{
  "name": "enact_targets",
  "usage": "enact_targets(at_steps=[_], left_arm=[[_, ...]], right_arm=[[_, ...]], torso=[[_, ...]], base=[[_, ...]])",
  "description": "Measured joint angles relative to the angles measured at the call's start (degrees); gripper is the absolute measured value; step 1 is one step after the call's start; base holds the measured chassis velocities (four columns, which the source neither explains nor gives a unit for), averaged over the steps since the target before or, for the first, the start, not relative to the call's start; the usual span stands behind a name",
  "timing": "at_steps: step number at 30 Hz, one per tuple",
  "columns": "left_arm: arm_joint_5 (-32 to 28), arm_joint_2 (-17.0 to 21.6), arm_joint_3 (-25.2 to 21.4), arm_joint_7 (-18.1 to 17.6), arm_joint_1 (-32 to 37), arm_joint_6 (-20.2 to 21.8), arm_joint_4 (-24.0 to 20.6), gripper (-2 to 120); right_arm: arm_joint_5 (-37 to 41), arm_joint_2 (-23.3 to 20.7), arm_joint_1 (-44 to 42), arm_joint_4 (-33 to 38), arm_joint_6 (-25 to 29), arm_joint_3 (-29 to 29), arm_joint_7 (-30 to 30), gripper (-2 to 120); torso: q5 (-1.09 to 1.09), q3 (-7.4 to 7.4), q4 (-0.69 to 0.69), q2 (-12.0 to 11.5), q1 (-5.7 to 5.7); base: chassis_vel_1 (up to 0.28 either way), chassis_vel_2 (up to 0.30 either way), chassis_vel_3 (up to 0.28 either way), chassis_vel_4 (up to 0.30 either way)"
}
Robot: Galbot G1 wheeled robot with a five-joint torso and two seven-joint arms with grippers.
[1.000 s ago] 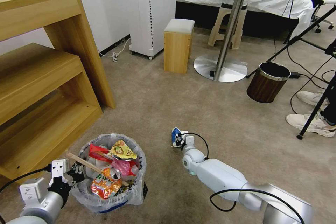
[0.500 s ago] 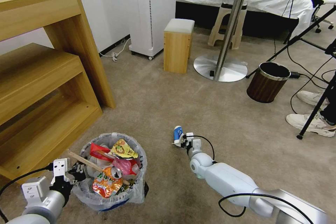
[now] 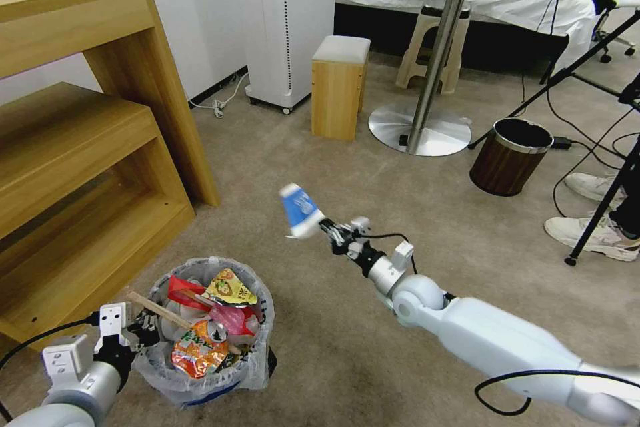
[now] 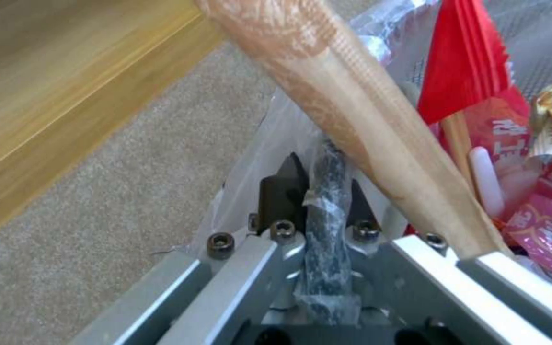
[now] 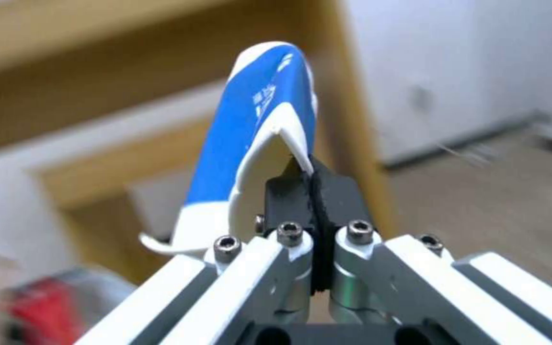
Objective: Pick up the trash bin and place the garbage on the floor into it.
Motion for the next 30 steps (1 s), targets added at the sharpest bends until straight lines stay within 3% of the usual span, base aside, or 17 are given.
enact_targets(at_steps=[6, 8, 16, 30], left_arm=[[-0.37, 0.2, -0.38, -0.36, -0.03, 0.36, -0.37, 0], [-0.84, 0.34, -0.8, -0.5, -0.03, 0.66, -0.71, 0], [-2.14, 0.78, -2.12, -1.03, 0.07, 1.1, -1.54, 0], [-2.67, 0.94, -2.26, -1.18, 0.03, 1.18, -2.23, 0]], right_arm=[[0.89, -0.42, 7.34, 6.11, -0.62, -7.77, 0.12, 0], [1.03, 0.4, 10.79, 7.82, -0.77, -13.44, 0.26, 0], [-0.48, 2.89, 13.13, 7.24, -0.92, -24.89, 2.43, 0], [-2.81, 5.01, 9.67, 1.78, -0.33, -26.4, 5.1, 0]], torso=[[-0.01, 0.0, 0.0, 0.0, 0.0], [-0.01, 0.0, 0.01, 0.0, 0.0], [-0.01, 0.0, 0.0, 0.0, 0.0], [0.0, 0.0, 0.0, 0.0, 0.0]], base=[[0.0, 0.0, 0.0, 0.0], [0.0, 0.0, 0.0, 0.0], [0.0, 0.0, 0.0, 0.0], [0.0, 0.0, 0.0, 0.0]])
